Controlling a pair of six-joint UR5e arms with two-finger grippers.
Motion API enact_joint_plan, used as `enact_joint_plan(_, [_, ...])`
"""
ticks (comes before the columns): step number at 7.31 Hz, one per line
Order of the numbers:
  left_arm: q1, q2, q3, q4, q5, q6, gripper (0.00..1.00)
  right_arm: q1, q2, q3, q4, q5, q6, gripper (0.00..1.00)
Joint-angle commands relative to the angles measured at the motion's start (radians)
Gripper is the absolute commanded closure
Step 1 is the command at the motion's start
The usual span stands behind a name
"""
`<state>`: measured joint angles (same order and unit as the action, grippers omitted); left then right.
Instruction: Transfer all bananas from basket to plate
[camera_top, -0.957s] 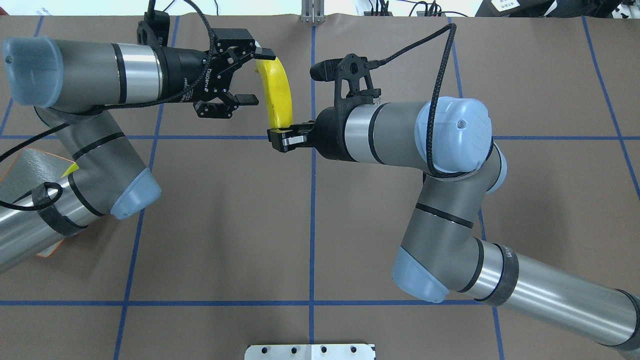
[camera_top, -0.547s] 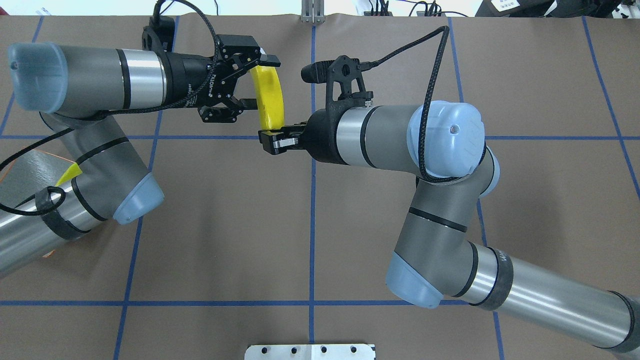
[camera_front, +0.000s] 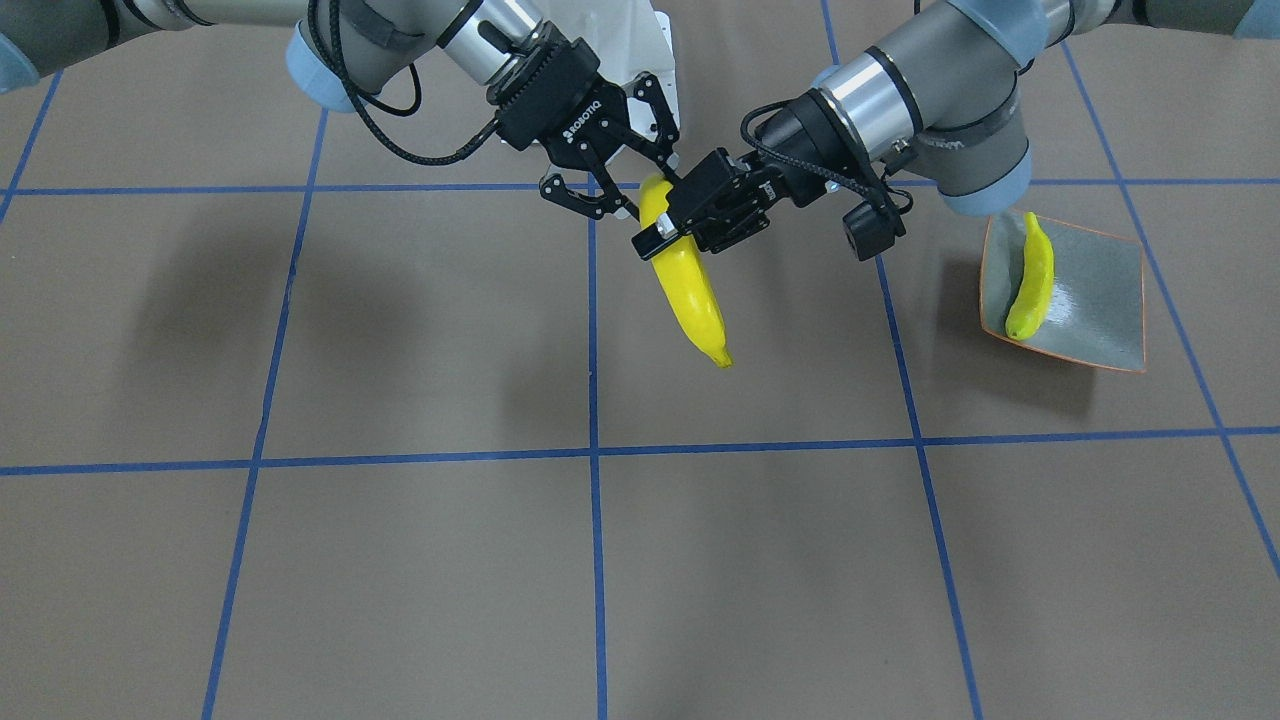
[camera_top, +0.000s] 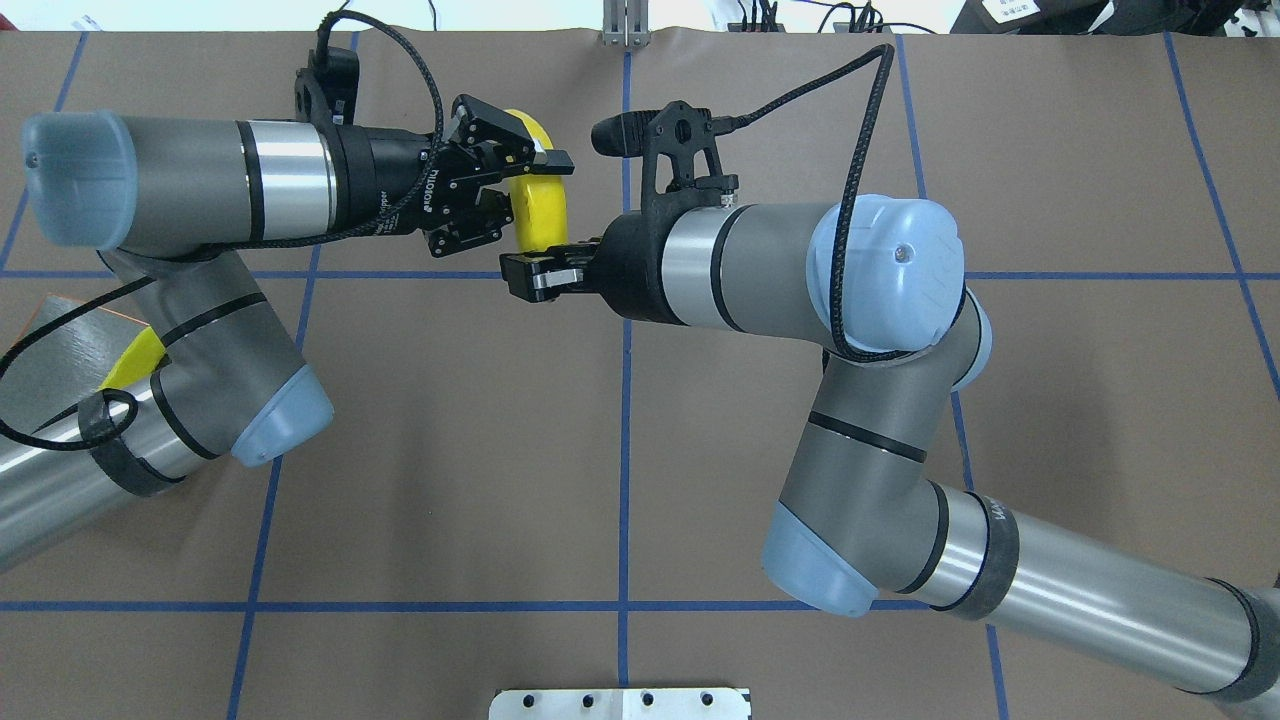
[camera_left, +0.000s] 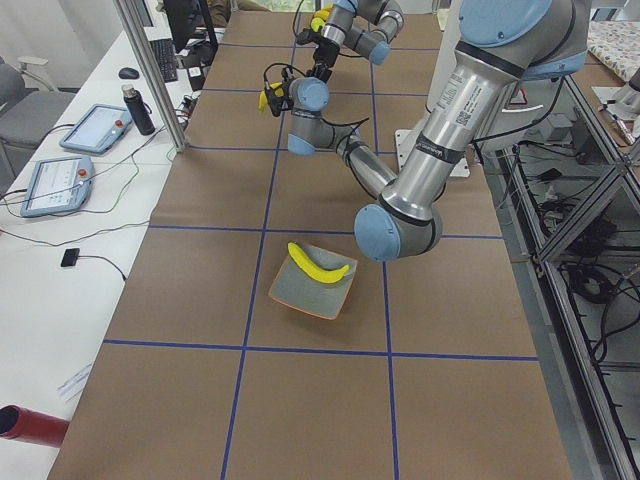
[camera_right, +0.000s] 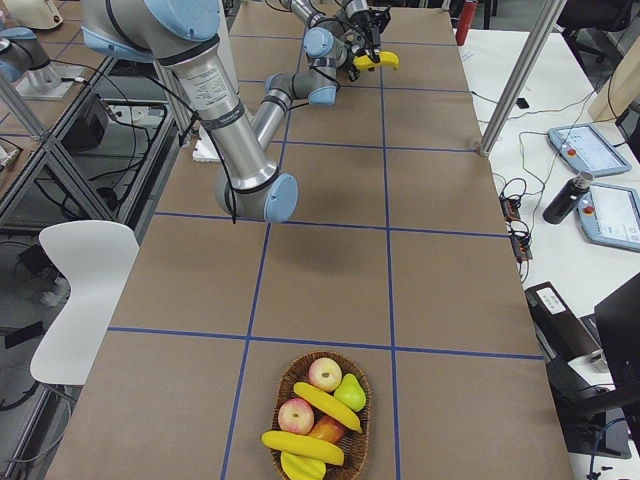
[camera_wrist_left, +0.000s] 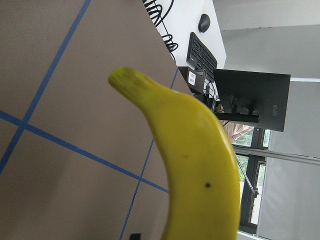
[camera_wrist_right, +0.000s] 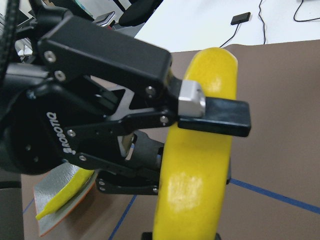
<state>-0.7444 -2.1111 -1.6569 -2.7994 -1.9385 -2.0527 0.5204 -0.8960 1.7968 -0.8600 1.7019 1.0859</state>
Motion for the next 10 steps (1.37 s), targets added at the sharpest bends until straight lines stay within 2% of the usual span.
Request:
enact_joint_plan(1, [0.0, 0.003, 0.0, -0.019, 0.001, 0.008, 1.0, 0.016, 0.003, 0.003, 0.001, -0.004, 0.12, 0.0])
enact_joint_plan(3, [-0.003, 0.025, 0.0, -0.017, 0.001, 0.009, 1.0, 0.074, -0.015, 0.004, -0.008, 0.028, 0.118, 0.0])
enact_joint_plan(5, [-0.01, 0.126, -0.013, -0.017, -0.005, 0.124, 1.0, 0.208, -0.09, 0.003, -0.02, 0.222, 0.114, 0.0])
enact_joint_plan(6, [-0.012, 0.205, -0.05, -0.016, -0.013, 0.167, 1.0, 0.278, -0.113, 0.003, -0.075, 0.284, 0.106, 0.0])
enact_joint_plan(7, [-0.016, 0.292, -0.096, -0.009, -0.014, 0.239, 1.0, 0.338, -0.132, 0.001, -0.143, 0.335, 0.032, 0.0])
enact_joint_plan(8, [-0.018, 0.424, -0.142, -0.008, -0.034, 0.375, 1.0, 0.387, -0.158, 0.004, -0.216, 0.376, -0.082, 0.0])
enact_joint_plan(10, [-0.084, 0.621, -0.17, -0.008, -0.103, 0.635, 1.0, 0.469, -0.24, 0.004, -0.238, 0.419, -0.2, 0.0])
